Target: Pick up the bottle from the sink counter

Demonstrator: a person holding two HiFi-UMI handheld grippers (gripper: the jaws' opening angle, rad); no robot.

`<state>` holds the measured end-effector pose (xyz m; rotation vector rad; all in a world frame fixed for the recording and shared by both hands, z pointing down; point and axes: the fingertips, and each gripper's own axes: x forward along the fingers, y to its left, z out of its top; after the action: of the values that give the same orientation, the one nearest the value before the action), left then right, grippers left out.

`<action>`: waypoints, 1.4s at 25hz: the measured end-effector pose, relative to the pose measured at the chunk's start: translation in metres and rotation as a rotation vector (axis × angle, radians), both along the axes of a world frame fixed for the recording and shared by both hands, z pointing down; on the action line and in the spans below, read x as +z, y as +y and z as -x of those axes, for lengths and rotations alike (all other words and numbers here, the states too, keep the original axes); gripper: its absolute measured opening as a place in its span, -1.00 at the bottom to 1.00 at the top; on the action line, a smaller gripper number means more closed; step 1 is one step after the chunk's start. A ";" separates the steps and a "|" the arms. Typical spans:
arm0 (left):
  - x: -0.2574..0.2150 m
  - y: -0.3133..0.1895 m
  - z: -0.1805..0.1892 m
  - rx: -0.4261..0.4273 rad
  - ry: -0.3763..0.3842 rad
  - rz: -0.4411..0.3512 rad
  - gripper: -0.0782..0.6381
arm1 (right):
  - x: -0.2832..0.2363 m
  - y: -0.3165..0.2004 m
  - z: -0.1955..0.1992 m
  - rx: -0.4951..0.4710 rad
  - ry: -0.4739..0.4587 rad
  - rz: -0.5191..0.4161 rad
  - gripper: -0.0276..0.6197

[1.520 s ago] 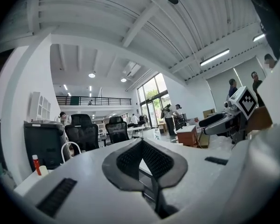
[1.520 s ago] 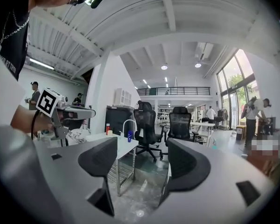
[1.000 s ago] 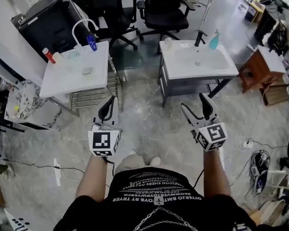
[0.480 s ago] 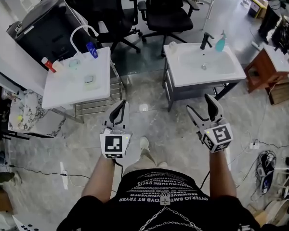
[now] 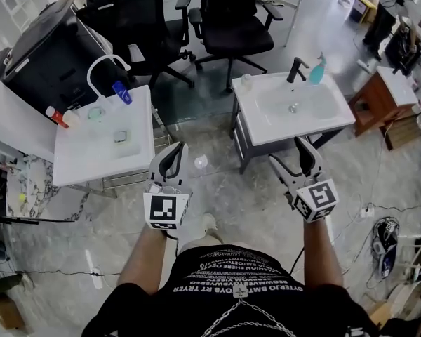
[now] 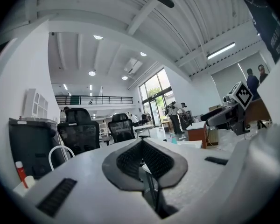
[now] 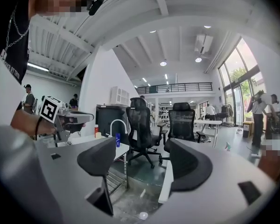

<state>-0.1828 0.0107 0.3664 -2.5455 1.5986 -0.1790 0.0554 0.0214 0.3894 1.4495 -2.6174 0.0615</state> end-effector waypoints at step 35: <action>0.005 -0.181 -0.016 0.170 -0.015 -0.002 -0.76 | -0.006 -0.175 0.018 0.086 0.030 -0.024 0.12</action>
<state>-0.1671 -0.1699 0.3719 -2.6551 1.3683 -0.1778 0.0376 -0.1541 0.3834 1.5584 -2.5391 0.0182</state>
